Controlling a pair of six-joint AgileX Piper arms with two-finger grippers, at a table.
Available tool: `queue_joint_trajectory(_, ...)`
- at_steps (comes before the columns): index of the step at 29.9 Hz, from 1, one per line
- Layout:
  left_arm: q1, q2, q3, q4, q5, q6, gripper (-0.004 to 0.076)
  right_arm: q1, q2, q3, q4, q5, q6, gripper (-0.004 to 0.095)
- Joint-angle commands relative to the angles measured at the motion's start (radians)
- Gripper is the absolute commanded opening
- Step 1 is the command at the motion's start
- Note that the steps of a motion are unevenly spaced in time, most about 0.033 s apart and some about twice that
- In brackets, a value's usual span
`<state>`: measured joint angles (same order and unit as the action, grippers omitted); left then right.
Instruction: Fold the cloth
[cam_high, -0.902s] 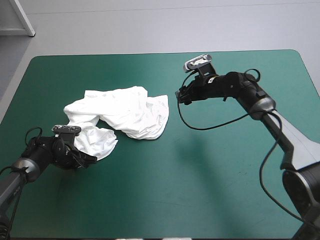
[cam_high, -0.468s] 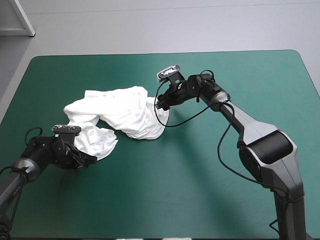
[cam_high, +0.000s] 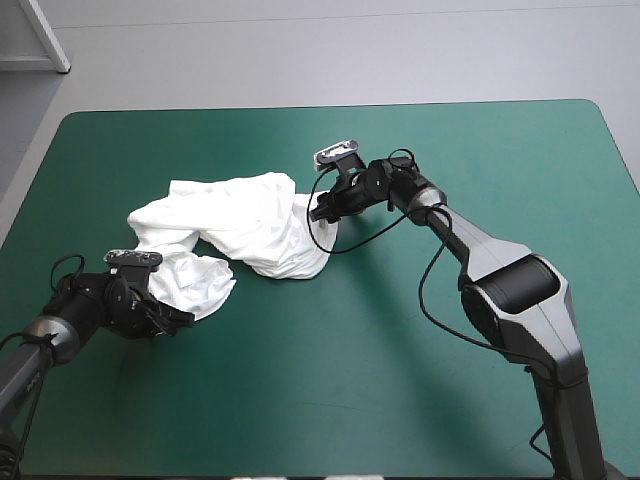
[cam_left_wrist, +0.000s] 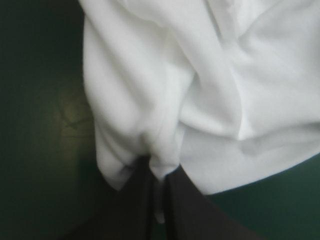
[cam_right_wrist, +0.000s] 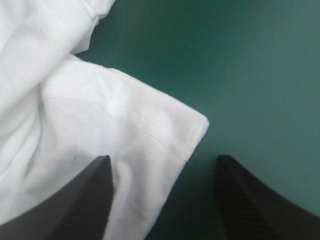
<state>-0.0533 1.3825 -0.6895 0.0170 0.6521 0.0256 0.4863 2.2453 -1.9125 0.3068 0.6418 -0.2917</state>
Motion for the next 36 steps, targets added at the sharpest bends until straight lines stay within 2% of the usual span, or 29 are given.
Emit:
queue_joint_trajectory(1,-0.008,0.037,0.013,-0.070,-0.130,-0.006,0.0019,-0.001,-0.058,-0.030,0.029,-0.028,0.000,0.0267)
queue_joint_trajectory(3,-0.008,0.037,0.013,-0.070,-0.130,-0.008,0.0019,-0.001,-0.058,-0.030,0.029,-0.030,0.000,0.0079)
queue_joint_trajectory(4,-0.008,0.037,0.013,-0.070,-0.130,-0.008,0.0019,-0.001,-0.058,-0.030,0.029,-0.031,0.000,0.0011)
queue_joint_trajectory(5,-0.008,0.037,0.013,-0.070,-0.130,-0.008,0.0019,-0.001,-0.058,-0.030,0.029,-0.035,0.000,-0.0013)
queue_joint_trajectory(10,-0.008,0.037,0.009,-0.059,-0.154,-0.002,0.0019,-0.005,-0.074,-0.032,0.030,-0.053,0.003,-0.0017)
queue_joint_trajectory(14,-0.008,-0.006,-0.039,-0.047,-0.090,0.013,0.0019,-0.023,-0.144,-0.032,0.030,-0.032,0.045,-0.0017)
queue_joint_trajectory(19,-0.008,-0.132,-0.135,-0.017,-0.032,0.016,0.0019,-0.031,-0.265,-0.032,-0.026,-0.023,0.075,-0.0017)
queue_joint_trajectory(24,-0.008,-0.274,-0.280,0.039,0.036,0.016,0.0019,-0.032,-0.376,-0.032,-0.161,0.005,0.094,-0.0017)
queue_joint_trajectory(28,-0.008,-0.354,-0.431,0.093,0.107,0.033,0.0019,-0.032,-0.482,-0.032,-0.307,0.029,0.163,-0.0017)
queue_joint_trajectory(36,-0.008,-0.399,-0.757,0.269,0.201,0.070,0.0019,-0.032,-0.693,-0.032,-0.541,0.029,0.263,-0.0017)
